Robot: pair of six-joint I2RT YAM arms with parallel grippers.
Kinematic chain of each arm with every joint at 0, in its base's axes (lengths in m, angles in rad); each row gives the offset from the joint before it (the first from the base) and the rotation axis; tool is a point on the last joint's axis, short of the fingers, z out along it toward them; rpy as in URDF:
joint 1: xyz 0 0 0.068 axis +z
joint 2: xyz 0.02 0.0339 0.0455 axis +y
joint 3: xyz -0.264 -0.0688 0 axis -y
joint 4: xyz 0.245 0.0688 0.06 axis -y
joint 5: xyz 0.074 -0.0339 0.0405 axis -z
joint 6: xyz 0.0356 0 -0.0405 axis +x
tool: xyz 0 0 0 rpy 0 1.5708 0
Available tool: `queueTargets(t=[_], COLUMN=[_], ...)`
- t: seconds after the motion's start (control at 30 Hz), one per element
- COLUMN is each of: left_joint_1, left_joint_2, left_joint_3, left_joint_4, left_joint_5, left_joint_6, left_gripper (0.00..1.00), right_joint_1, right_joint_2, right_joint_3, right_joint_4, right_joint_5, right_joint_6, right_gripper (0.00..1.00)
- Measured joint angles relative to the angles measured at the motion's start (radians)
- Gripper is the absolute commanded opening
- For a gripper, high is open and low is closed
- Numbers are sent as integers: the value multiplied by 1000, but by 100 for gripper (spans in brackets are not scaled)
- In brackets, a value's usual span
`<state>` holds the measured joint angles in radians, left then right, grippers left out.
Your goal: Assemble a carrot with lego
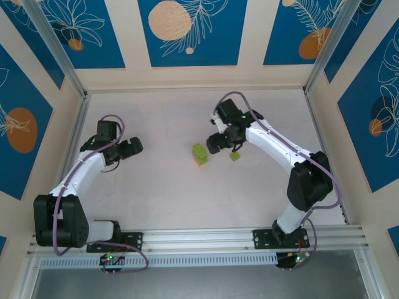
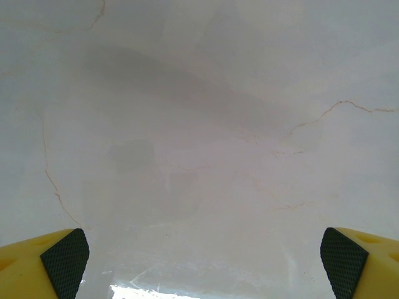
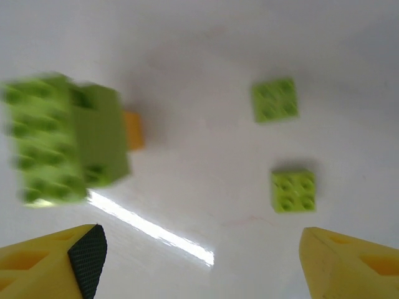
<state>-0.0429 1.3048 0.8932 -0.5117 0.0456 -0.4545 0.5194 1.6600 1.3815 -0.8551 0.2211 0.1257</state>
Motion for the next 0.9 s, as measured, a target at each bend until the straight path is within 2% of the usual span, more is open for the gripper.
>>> queueTargets(t=[0.1, 0.23, 0.9], left_joint_1=[0, 0, 0], left_joint_2=[1, 10, 15], left_joint_3=[0, 0, 0], left_joint_4=[3, 3, 6], left_joint_5=[6, 10, 15], left_joint_6=[0, 0, 0], left_gripper=[98, 98, 98], right_joint_1=[-70, -114, -186], right_joint_2=[-6, -4, 131], right_joint_3=[-119, -220, -224], right_joint_4=[19, 38, 219], right_joint_5=[2, 3, -62], right_joint_6=[5, 12, 3], right_gripper=[81, 80, 69])
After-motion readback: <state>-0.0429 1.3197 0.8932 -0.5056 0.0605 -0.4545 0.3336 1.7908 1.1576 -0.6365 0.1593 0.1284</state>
